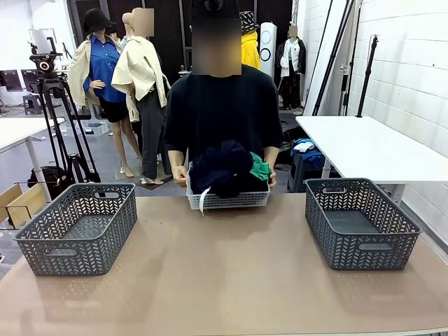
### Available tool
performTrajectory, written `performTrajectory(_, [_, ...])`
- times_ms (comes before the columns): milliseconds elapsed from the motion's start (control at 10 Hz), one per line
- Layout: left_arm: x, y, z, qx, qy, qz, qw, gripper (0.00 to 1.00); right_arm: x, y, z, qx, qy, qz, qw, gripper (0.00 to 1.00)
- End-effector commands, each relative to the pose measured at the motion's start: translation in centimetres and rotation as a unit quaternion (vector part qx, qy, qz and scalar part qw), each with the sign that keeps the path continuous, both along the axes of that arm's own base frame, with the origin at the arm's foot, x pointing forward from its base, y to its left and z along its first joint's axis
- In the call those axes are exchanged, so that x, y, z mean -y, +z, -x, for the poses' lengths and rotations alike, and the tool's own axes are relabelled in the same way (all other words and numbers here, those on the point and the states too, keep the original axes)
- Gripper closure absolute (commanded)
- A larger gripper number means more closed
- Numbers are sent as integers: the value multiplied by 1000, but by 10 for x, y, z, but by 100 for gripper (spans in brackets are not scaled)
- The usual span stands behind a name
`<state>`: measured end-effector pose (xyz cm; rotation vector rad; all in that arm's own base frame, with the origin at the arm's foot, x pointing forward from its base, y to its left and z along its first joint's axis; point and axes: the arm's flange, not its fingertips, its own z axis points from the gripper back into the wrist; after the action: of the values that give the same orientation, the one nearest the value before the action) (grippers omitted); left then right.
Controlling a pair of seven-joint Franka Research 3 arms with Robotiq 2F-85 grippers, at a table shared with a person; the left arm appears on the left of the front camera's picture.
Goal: Sort the tops and bottoms.
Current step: Lift clothes from the center of the table with your left hand.
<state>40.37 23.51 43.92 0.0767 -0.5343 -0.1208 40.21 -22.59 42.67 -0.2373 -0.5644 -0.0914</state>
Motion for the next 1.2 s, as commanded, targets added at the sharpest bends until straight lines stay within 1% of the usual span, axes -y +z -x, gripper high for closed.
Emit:
performTrajectory(0, [-2,-1,1,0,2,0,1000,0,2,0,-1,-3,0,2,1000,0])
performTrajectory(1100, [-2,-1,1,0,2,0,1000,0,2,0,-1,-3,0,2,1000,0])
